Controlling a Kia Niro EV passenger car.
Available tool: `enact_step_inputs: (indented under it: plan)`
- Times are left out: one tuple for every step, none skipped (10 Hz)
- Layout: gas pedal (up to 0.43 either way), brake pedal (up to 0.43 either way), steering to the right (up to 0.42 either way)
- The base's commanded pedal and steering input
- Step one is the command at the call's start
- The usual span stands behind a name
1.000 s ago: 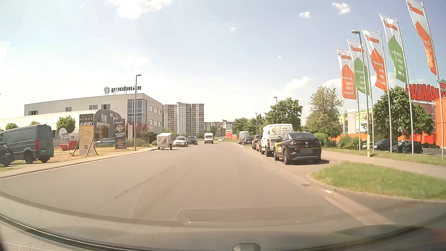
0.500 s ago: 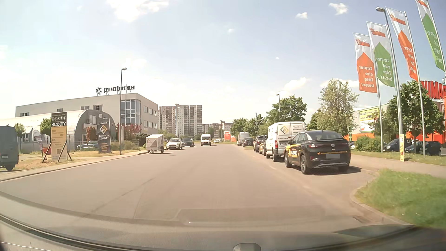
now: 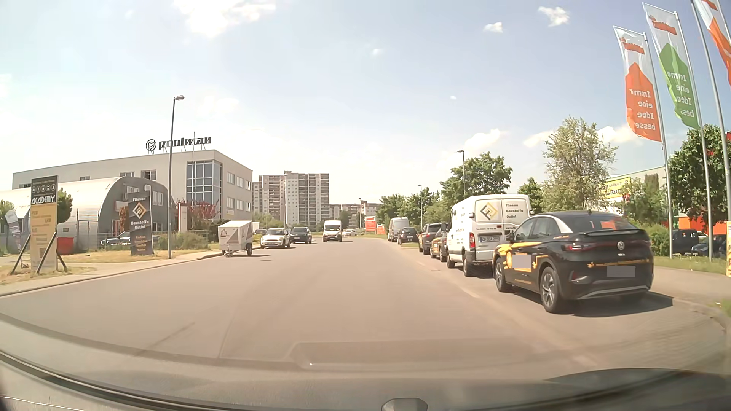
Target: Follow the waypoints while adhering to traffic rules and regulations
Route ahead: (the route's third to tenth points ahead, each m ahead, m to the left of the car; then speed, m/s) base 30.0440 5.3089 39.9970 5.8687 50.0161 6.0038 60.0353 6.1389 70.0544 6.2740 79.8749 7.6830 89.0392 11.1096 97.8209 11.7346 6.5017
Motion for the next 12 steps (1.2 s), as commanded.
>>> enact_step_inputs:
  plan:
    - [0.000,0.134,0.009]
    - [0.000,0.122,0.009]
    - [0.000,0.073,0.008]
    - [0.000,0.000,0.008]
    - [0.000,0.000,0.008]
    - [0.000,0.000,0.008]
    - [0.000,0.000,0.008]
    - [0.000,0.000,0.008]
    - [0.008,0.000,0.008]
    - [0.039,0.000,0.008]
    - [0.047,0.000,0.008]
    - [0.087,0.000,0.008]
